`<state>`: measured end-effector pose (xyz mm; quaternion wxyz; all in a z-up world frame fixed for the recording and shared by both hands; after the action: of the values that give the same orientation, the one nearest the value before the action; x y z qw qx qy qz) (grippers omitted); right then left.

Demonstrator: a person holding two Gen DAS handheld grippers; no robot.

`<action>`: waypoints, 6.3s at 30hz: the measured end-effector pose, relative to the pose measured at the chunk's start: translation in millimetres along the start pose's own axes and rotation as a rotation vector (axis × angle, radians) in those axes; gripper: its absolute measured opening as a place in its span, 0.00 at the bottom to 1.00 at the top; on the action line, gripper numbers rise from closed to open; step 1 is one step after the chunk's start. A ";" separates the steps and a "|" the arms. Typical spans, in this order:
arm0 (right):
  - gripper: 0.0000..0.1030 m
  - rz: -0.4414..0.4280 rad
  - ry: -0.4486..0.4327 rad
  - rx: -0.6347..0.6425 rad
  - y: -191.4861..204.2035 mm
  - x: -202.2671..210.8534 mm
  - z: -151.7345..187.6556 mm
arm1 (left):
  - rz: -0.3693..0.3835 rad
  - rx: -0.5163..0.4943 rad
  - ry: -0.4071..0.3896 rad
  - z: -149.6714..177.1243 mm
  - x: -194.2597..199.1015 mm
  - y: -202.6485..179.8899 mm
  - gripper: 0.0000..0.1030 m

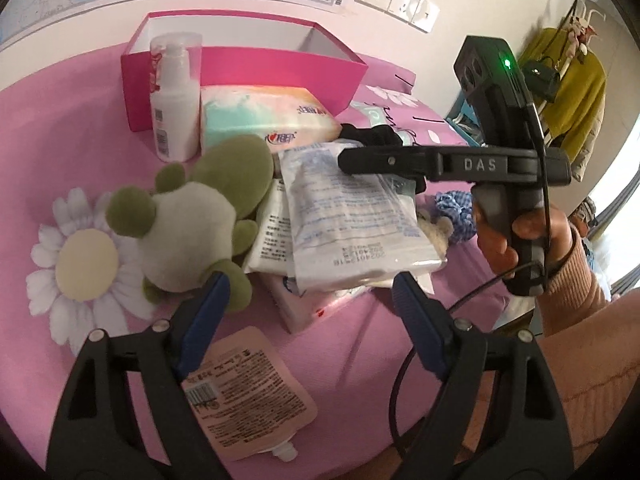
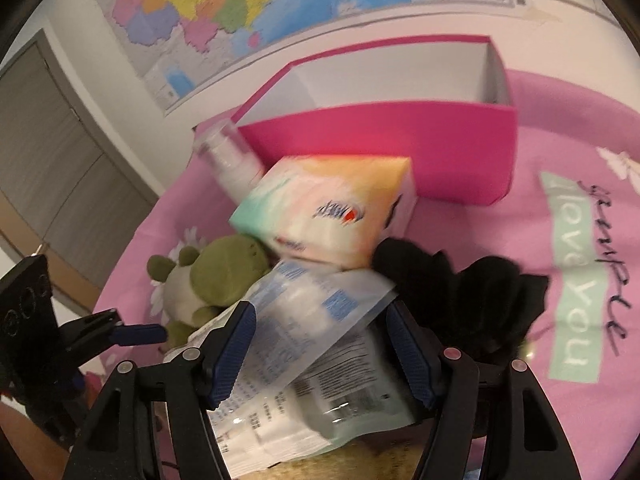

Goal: Organize soft objects
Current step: 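Reach the left tool to the clear plastic packet and grasp it, then carry the packet with the left tool into the pink box and release, then lower the left tool to the green plush turtle and grasp it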

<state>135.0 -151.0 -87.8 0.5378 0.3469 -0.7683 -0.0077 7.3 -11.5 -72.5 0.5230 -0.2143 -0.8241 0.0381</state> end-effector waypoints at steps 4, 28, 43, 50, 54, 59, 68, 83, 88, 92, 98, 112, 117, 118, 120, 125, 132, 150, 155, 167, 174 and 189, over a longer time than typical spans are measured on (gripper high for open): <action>0.49 -0.035 -0.020 -0.026 -3.3 0.6 0.1 | 0.014 0.035 0.000 -3.7 1.3 6.0 0.69; 0.16 -0.087 -0.289 -0.192 -32.1 55.6 12.2 | 0.228 -0.062 0.025 -6.7 5.2 -33.6 0.65; 0.16 -0.089 -0.312 -0.222 -25.3 56.0 31.4 | 0.500 0.084 0.150 -24.9 -25.0 -30.4 0.65; 0.16 -0.096 -0.258 -0.177 -20.4 57.9 54.5 | 0.382 0.158 0.096 -28.4 -24.5 -8.9 0.65; 0.15 -0.087 -0.133 -0.062 0.7 41.0 74.7 | 0.348 0.228 0.076 -28.6 -28.9 9.2 0.60; 0.25 -0.030 -0.112 0.007 -2.7 50.7 78.6 | 0.292 0.236 0.100 -26.3 -37.7 10.9 0.41; 0.51 -0.096 -0.114 -0.001 -27.4 45.2 24.7 | 0.246 0.226 0.081 -25.6 -35.1 16.8 0.41; 0.37 -0.093 -0.147 0.084 -2.8 59.9 14.9 | 0.212 0.104 -0.024 -44.1 -1.1 2.8 0.38; 0.37 -0.079 -0.216 0.095 7.7 83.4 -6.1 | 0.141 0.025 -0.095 -76.7 27.1 -1.5 0.38; 0.37 -0.091 -0.269 0.089 10.6 93.5 -35.8 | 0.077 -0.019 -0.141 -110.7 48.5 5.4 0.38; 0.37 -0.099 -0.322 0.077 10.2 94.6 -86.1 | -0.026 -0.044 -0.152 -161.3 59.2 23.7 0.38; 0.38 -0.093 -0.242 -0.017 -6.9 20.6 -170.8 | -0.074 0.088 -0.017 -226.1 12.2 107.9 0.39; 0.39 -0.075 -0.174 -0.061 -18.3 -10.5 -178.0 | -0.119 0.104 0.040 -230.5 -14.5 122.5 0.39; 0.39 -0.066 -0.159 -0.070 -20.2 -16.1 -179.0 | -0.127 0.106 0.051 -231.8 -20.0 124.8 0.40; 0.43 -0.047 -0.131 -0.085 -22.8 -25.2 -180.5 | -0.140 0.119 0.062 -234.1 -25.9 129.2 0.40; 0.48 0.001 -0.059 -0.121 -30.6 -41.2 -180.4 | -0.196 0.136 0.051 -236.4 -26.6 135.2 0.40; 0.55 0.041 -0.065 -0.099 -29.9 -36.4 -175.9 | -0.226 0.163 -0.009 -228.6 -9.9 139.3 0.40; 0.57 0.008 -0.144 0.035 3.3 14.9 -132.7 | -0.244 0.071 -0.196 -177.9 47.6 109.0 0.54; 0.59 -0.036 -0.159 0.111 24.1 37.8 -98.1 | -0.198 0.031 -0.207 -137.9 51.3 92.7 0.61; 0.59 -0.128 0.030 0.191 55.7 -3.3 -44.2 | -0.094 0.094 -0.040 -55.3 6.8 85.7 0.61; 0.59 -0.129 0.101 0.160 58.2 -43.8 -48.7 | -0.046 0.129 0.050 -23.7 -17.9 82.9 0.61; 0.48 -0.124 0.059 0.179 70.0 -42.6 -40.2 | 0.012 0.215 0.011 -21.6 -21.3 83.1 0.56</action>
<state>139.3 -60.3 -78.9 0.5256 0.4408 -0.7266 0.0380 60.0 51.9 -104.7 0.5472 -0.1619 -0.8111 0.1283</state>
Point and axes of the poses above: each gripper's, at about its wrist camera, not at the fingertips, and x roughly against the way its jaws point, y to its left, z to its underside, the point moved 4 cm from there along -x, roughly the way its jaws point, and after that the axes turned 12 degrees about y, right-handed, at the moved point
